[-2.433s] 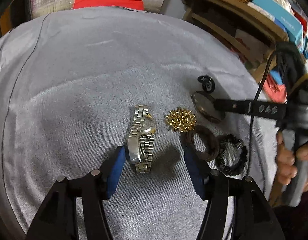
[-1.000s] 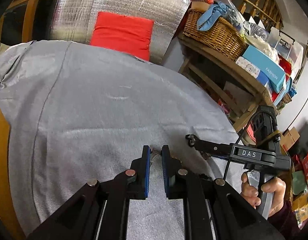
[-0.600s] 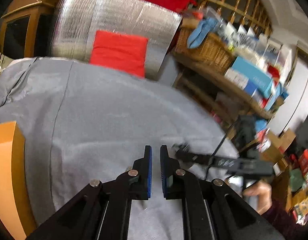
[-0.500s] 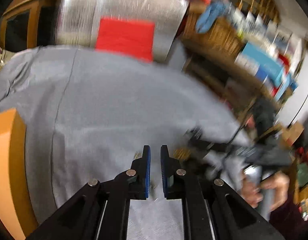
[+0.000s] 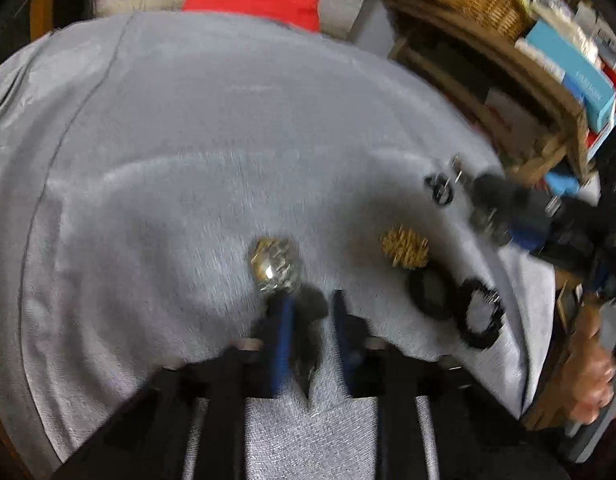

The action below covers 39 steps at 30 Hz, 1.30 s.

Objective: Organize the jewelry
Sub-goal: 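Lift the watch with the left tool while the right tool lifts the bangle, then carry the watch and bangle into the orange tray and open both tools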

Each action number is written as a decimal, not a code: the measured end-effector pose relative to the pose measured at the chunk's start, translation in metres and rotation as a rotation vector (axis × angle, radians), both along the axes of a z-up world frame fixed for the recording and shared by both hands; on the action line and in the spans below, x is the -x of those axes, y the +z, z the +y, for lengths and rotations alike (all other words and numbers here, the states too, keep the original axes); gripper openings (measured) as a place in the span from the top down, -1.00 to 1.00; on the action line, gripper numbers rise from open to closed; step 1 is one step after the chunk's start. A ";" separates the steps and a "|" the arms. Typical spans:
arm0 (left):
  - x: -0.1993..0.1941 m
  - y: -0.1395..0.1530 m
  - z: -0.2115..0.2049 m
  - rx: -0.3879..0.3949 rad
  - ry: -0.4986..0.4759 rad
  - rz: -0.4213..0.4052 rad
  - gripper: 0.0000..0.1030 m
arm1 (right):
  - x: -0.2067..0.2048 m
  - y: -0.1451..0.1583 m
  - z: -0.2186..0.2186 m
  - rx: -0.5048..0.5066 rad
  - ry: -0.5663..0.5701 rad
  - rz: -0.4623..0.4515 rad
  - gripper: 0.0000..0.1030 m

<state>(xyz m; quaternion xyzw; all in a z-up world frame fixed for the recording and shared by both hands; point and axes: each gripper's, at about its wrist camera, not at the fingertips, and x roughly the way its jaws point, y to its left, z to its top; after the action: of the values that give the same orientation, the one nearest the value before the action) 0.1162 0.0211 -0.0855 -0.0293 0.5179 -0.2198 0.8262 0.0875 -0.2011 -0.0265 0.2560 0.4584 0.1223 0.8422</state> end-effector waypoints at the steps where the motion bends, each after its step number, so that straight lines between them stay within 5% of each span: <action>1: -0.001 -0.003 0.001 0.010 0.003 0.013 0.85 | 0.000 0.001 -0.003 -0.002 -0.006 -0.001 -0.24; 14: 0.021 0.052 0.018 0.159 0.029 -0.119 0.91 | 0.009 0.011 -0.015 -0.022 -0.020 -0.043 -0.24; 26: 0.075 0.151 0.108 0.345 0.136 -0.338 0.92 | 0.024 0.045 0.046 -0.054 0.086 -0.150 -0.24; 33: 0.119 0.195 0.190 0.273 0.265 -0.504 0.91 | 0.047 0.077 0.139 -0.023 0.267 -0.247 -0.24; 39: 0.131 0.187 0.263 0.198 0.409 -0.513 0.92 | 0.055 0.086 0.221 -0.029 0.407 -0.257 -0.24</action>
<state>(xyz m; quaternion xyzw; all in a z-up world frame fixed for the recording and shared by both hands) -0.0148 0.2840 0.1018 -0.1564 0.2527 -0.0990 0.9497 0.0323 0.0199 0.0596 0.1527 0.3877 0.3275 0.8480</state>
